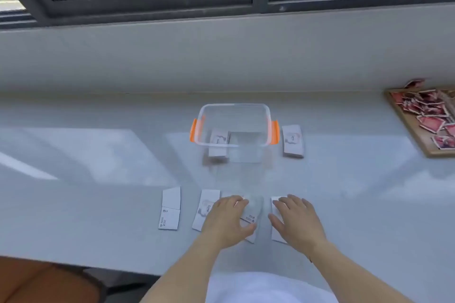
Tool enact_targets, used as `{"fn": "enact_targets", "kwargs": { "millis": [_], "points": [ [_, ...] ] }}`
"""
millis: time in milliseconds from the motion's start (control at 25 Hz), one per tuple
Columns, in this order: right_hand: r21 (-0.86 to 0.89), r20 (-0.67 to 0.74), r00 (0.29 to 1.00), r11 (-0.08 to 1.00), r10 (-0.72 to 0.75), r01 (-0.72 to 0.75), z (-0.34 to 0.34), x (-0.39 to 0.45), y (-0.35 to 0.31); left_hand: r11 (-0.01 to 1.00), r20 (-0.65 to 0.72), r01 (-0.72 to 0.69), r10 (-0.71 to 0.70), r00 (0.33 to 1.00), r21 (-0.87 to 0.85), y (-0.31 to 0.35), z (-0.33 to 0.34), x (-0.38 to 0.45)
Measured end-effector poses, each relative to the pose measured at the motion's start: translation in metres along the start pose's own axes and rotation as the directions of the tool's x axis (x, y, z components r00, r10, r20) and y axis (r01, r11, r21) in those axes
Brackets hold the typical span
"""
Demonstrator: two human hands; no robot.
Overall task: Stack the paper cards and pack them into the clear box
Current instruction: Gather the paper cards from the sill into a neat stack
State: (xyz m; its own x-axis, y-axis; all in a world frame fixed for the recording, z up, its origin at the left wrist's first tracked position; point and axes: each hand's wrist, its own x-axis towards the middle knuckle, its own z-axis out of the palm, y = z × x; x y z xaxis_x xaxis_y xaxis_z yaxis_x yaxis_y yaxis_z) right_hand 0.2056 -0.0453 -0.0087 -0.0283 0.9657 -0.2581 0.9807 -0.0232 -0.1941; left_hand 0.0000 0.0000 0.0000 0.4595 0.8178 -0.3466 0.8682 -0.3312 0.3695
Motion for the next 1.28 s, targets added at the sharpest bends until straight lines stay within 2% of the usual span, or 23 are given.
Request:
{"fn": "enact_targets", "kwargs": {
  "millis": [160,280,360,480,680,880,1040,1120,1280],
  "points": [
    [-0.088,-0.001,1.0,0.996,0.013,-0.013,0.0,0.002,0.007,0.996,-0.027,-0.027,0.03,0.999,0.083,-0.005,-0.005,0.011],
    [-0.198,0.032,0.991,0.973,0.127,-0.118,-0.005,0.003,0.006,0.986,0.011,-0.036,0.034,0.999,0.164,-0.007,-0.009,0.021],
    [-0.208,0.08,0.966,0.952,0.247,-0.226,-0.006,0.004,0.002,0.974,0.017,-0.027,0.024,1.0,0.226,-0.009,-0.014,0.027],
    [-0.124,0.154,0.903,0.915,0.4,-0.384,-0.004,0.008,-0.007,0.958,0.051,-0.032,0.018,0.999,0.285,-0.008,-0.017,0.035],
    [0.179,0.233,0.837,0.825,0.494,-0.537,-0.005,0.016,-0.015,0.957,0.058,-0.03,0.014,0.998,0.288,-0.009,-0.017,0.044],
    [0.425,0.258,0.837,0.722,0.482,-0.546,-0.005,0.016,-0.002,0.981,0.035,-0.015,0.008,0.999,0.194,-0.009,-0.019,0.046],
    [0.476,0.3,0.86,0.716,0.414,-0.511,-0.007,0.015,0.016,0.998,-0.01,-0.021,0.021,1.0,0.062,-0.013,-0.022,0.043],
    [0.532,0.327,0.861,0.677,0.389,-0.508,-0.009,0.016,0.026,0.999,-0.012,-0.039,0.039,0.999,-0.034,-0.012,-0.025,0.043],
    [0.672,0.334,0.904,0.605,0.267,-0.427,-0.02,0.019,0.029,0.954,0.075,-0.051,0.077,0.994,-0.296,0.006,-0.031,0.051]
  ]
}}
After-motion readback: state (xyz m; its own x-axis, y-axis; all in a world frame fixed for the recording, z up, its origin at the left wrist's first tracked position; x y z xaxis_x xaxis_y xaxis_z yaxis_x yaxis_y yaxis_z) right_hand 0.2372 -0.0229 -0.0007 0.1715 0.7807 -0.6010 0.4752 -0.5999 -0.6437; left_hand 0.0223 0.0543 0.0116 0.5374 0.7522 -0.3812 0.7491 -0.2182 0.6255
